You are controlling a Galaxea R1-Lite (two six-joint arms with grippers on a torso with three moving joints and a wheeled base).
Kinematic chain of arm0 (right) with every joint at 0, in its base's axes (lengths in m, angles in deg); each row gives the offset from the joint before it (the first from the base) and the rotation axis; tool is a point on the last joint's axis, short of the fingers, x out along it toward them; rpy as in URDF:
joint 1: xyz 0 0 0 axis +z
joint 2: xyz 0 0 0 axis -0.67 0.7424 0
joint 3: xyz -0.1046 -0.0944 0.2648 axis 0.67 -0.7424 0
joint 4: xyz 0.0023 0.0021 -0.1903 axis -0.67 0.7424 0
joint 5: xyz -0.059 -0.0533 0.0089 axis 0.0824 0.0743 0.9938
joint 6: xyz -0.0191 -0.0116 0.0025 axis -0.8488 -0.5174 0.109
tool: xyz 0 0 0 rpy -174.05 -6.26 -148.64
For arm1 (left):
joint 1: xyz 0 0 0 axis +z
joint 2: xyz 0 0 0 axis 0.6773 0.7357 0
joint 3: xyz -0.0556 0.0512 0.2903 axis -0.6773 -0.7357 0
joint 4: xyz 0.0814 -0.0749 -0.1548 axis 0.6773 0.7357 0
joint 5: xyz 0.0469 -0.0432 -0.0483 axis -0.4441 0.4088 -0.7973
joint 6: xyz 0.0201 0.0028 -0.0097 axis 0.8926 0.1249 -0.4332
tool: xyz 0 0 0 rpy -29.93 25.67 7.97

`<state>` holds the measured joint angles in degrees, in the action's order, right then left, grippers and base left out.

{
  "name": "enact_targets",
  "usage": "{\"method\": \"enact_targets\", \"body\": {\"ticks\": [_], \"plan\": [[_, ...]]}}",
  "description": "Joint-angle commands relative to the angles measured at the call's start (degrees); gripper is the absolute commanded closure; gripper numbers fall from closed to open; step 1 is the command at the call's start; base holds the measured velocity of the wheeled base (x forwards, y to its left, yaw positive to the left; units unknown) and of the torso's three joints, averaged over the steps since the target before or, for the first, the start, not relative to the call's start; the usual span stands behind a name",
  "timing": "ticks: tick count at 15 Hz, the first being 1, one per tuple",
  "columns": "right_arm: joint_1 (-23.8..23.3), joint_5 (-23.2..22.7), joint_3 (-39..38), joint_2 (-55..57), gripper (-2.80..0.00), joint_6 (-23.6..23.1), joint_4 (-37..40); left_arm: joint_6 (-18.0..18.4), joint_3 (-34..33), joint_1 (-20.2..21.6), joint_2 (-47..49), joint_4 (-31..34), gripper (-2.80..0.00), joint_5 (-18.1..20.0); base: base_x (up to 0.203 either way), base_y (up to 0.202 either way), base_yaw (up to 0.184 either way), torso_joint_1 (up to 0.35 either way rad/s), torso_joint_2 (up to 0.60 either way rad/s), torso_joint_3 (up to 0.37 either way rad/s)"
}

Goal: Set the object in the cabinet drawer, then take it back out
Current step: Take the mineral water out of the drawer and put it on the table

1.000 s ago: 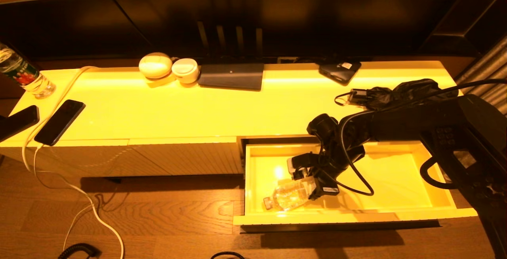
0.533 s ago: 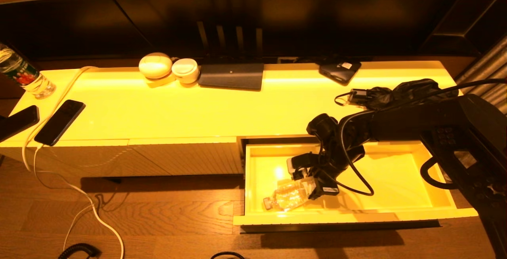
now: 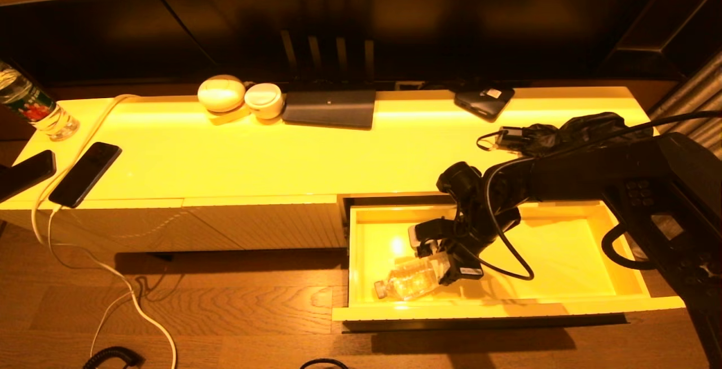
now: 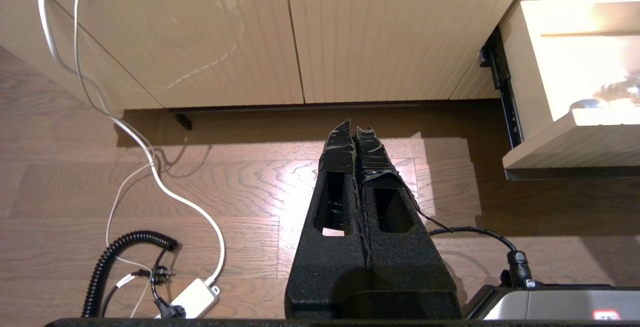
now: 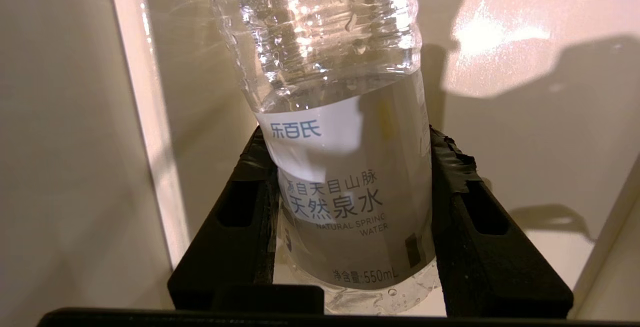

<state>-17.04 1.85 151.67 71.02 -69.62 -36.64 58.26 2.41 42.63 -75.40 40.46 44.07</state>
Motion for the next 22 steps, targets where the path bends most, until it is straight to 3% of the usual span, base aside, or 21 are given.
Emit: {"method": "enact_targets", "body": {"ticks": [1, 12, 15, 17, 22], "plan": [[-0.17, -0.16, -1.62, -3.11, 0.0, -0.37, 0.32, 0.0, -0.09, 0.0, 0.0, -0.04, 0.0, -0.01, 0.0, 0.0, 0.0, 0.0, 0.0, 0.0], [-3.99, -0.17, -13.26, -24.92, 0.0, -0.22, 0.07, 0.0, -0.09, 0.0, 0.0, -0.04, 0.0, -0.01, 0.0, 0.0, 0.0, 0.0, 0.0, 0.0], [-4.23, -0.69, -19.03, -31.8, 0.0, 2.52, -1.53, 0.0, -0.09, 0.0, 0.0, -0.04, 0.0, -0.01, 0.0, 0.0, 0.0, 0.0, 0.0, 0.0], [-4.2, -1.69, -24.59, -35.86, 0.0, 10.11, -8.38, 0.0, -0.09, 0.0, 0.0, -0.04, 0.0, -0.01, 0.0, 0.0, 0.0, 0.0, 0.0, 0.0], [-1.21, -0.02, -25.31, -38.67, 0.0, 36.12, -27.88, 0.0, -0.09, 0.0, 0.0, -0.01, 0.0, -0.01, 0.0, 0.0, 0.0, 0.0, 0.0, 0.0]]}}
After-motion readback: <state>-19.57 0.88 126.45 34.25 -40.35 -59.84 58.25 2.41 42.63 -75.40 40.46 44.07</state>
